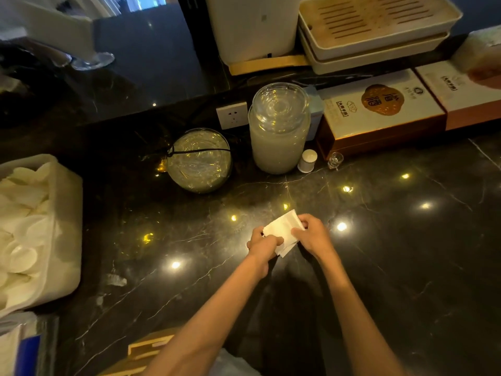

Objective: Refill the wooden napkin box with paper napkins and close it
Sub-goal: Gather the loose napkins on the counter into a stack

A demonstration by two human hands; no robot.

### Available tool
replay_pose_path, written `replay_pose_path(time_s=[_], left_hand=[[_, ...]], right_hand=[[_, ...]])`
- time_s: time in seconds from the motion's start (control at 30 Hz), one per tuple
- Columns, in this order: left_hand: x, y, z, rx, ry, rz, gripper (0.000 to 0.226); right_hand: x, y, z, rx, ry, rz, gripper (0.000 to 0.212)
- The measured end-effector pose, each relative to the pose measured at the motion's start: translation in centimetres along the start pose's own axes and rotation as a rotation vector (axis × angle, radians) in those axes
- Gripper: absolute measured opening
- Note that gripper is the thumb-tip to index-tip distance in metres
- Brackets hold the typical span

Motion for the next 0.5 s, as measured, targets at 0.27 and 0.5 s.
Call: replay_pose_path(time_s=[0.27,0.5], left_hand=[[-5.1,-4.8,-7.1,-0.193,0.14,0.136,0.047],[-9.5,-7.2,-12.8,-0.167,0.44,0.29,0.026]], right_hand=[[3.8,1.0,-11.3,-0.213,-0.026,0.642,0.031],[6.5,2.4,-18.6,-0.15,-0.109,0.557,0.027]])
Point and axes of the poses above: each hand's wrist, its own z-axis towards the middle knuckle, its own y-axis out of the palm, x = y × z, the point moved 4 cm from there along z, towards the middle knuckle, and after that the axes turned 2 degrees about -x, right-handed, at the moved point
